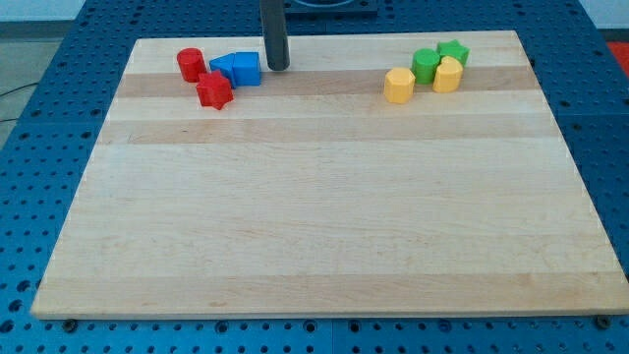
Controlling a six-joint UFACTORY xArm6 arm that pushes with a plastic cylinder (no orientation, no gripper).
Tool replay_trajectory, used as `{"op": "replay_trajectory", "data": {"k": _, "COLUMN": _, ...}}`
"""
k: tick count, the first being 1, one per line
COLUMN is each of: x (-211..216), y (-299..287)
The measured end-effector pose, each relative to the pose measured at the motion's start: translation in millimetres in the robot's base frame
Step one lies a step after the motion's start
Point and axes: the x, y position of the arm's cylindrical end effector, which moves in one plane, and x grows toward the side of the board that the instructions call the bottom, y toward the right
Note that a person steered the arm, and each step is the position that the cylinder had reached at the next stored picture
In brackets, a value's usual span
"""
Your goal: Slide the red star to the bottom of the red circle
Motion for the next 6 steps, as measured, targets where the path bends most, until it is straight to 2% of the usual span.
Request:
{"op": "replay_trajectory", "data": {"k": 1, "x": -0.6, "y": 1.9}}
{"op": "replay_trajectory", "data": {"k": 2, "x": 25.2, "y": 6.6}}
{"op": "replay_trajectory", "data": {"k": 3, "x": 54.0, "y": -26.6}}
{"op": "replay_trajectory", "data": {"k": 4, "x": 74.9, "y": -32.2}}
{"op": "replay_trajectory", "data": {"k": 6, "x": 39.7, "y": -71.7}}
